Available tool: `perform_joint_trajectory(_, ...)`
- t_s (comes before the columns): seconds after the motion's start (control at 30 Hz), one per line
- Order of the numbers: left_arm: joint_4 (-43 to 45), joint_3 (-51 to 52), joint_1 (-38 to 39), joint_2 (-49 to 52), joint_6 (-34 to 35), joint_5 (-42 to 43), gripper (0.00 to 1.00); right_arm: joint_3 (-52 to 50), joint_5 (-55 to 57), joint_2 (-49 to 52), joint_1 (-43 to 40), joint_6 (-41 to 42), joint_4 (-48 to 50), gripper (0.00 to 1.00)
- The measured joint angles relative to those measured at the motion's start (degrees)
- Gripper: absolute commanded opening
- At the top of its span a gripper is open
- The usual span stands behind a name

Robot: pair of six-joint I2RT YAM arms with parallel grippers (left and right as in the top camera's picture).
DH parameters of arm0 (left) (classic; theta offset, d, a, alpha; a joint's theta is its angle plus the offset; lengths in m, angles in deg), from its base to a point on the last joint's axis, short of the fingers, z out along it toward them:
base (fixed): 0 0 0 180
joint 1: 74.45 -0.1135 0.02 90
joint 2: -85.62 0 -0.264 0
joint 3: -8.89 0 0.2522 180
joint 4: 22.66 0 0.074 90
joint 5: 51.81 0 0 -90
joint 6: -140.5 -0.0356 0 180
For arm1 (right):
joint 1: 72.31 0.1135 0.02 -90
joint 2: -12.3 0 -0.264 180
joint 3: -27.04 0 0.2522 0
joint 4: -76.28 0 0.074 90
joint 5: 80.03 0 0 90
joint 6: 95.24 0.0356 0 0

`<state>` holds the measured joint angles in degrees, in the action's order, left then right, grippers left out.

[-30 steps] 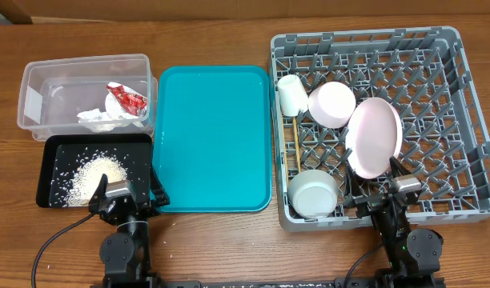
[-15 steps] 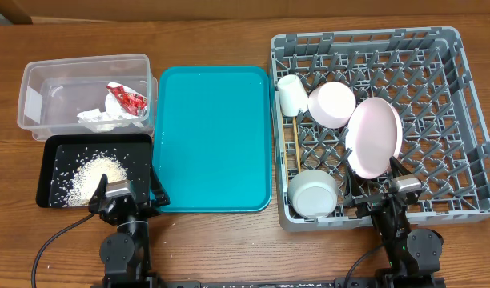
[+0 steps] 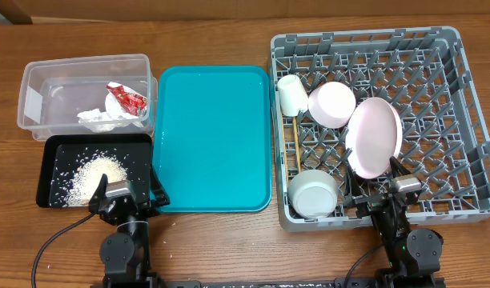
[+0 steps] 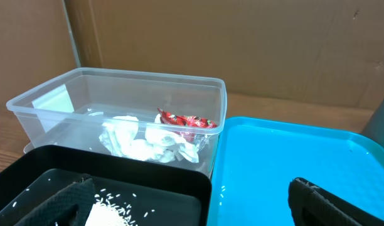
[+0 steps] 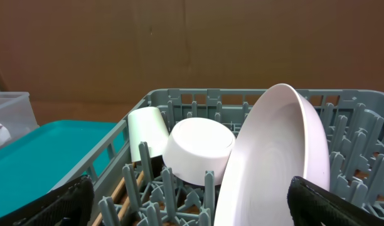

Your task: Sort waste into correct bins and load items into the dishwasher

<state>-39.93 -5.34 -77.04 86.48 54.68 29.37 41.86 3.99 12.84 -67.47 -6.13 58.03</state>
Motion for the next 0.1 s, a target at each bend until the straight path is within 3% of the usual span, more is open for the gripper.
perform_joint_trajectory(0.1, 0.0, 0.0, 0.0, -0.02, 0.0, 0.0, 1.0, 0.0, -0.02, 0.0, 0.0, 0.0, 0.0, 1.0)
